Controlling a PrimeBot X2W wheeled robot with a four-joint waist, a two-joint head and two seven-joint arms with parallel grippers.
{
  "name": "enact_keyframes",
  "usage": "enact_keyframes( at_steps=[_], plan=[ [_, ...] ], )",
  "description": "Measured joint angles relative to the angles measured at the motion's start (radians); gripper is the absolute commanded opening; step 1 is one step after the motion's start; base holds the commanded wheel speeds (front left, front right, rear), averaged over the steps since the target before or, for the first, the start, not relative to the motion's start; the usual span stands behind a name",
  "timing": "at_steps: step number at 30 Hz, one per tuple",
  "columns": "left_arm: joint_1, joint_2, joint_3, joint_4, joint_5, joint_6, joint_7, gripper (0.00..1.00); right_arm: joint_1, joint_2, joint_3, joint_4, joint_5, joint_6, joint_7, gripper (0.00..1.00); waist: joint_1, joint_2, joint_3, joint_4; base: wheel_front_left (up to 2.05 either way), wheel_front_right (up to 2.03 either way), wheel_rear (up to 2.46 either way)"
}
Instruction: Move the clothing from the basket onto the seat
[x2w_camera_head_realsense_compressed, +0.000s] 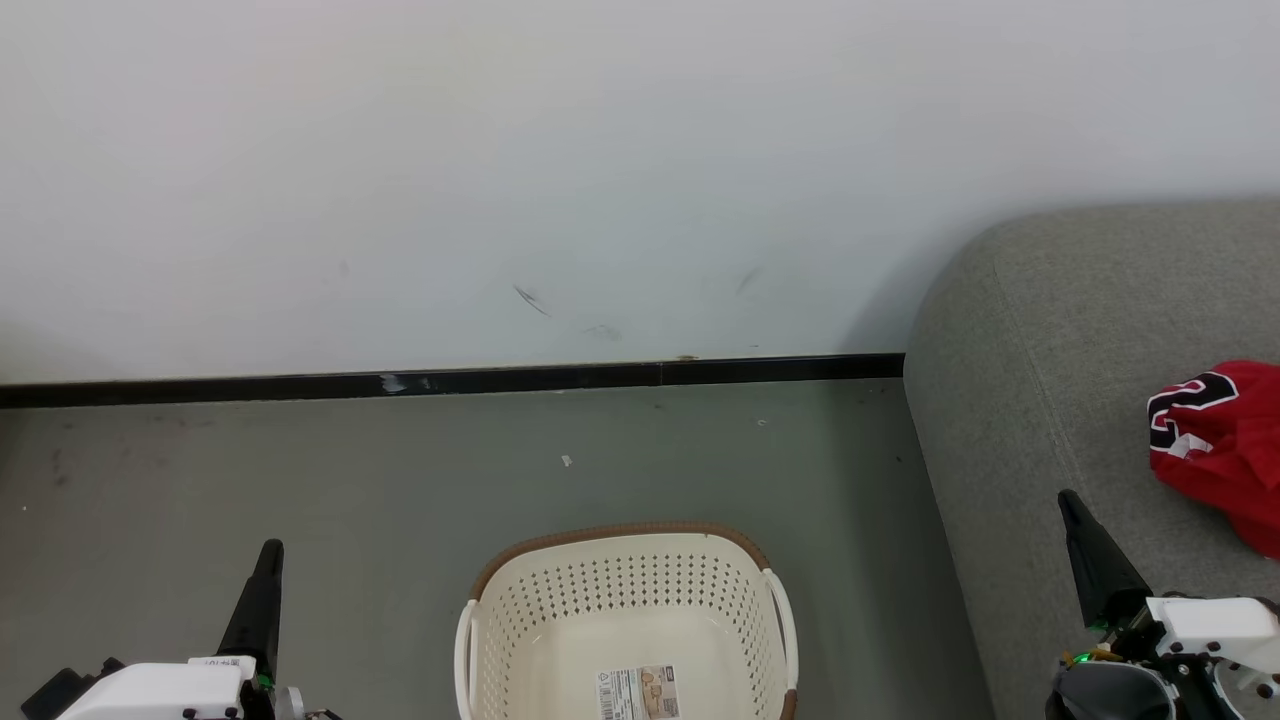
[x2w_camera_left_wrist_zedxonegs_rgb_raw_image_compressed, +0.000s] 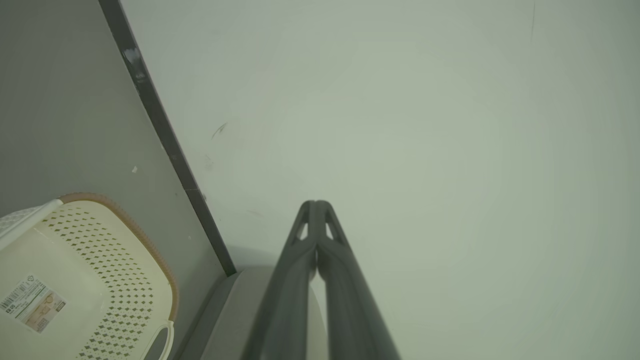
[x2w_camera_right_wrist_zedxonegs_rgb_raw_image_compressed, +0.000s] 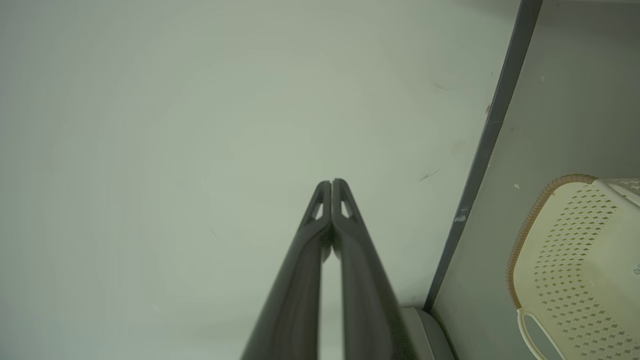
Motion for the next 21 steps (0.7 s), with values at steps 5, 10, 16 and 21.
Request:
enact_keyframes(
  at_steps=[5,10,16,21],
  plan=[
    [0.0,0.0,0.0,0.0,0.0,0.0,0.0,0.0,0.0,0.0,0.0,0.0,0.0,0.0,0.0,0.0,0.0,0.0,0.0,0.0,0.0,0.0,0.0],
    [0.0,0.0,0.0,0.001,0.0,0.0,0.0,0.0,0.0,0.0,0.0,0.0,0.0,0.0,0.0,0.0,0.0,0.0,0.0,0.0,0.0,0.0,0.0],
    [-0.001,0.0,0.001,0.001,0.0,0.0,0.0,0.0,0.0,0.0,0.0,0.0,0.0,0.0,0.0,0.0,0.0,0.0,0.0,0.0,0.0,0.0,0.0],
    [-0.001,0.0,0.001,0.002,0.0,0.0,0.0,0.0,0.0,0.0,0.0,0.0,0.0,0.0,0.0,0.0,0.0,0.0,0.0,0.0,0.0,0.0,0.0]
  ],
)
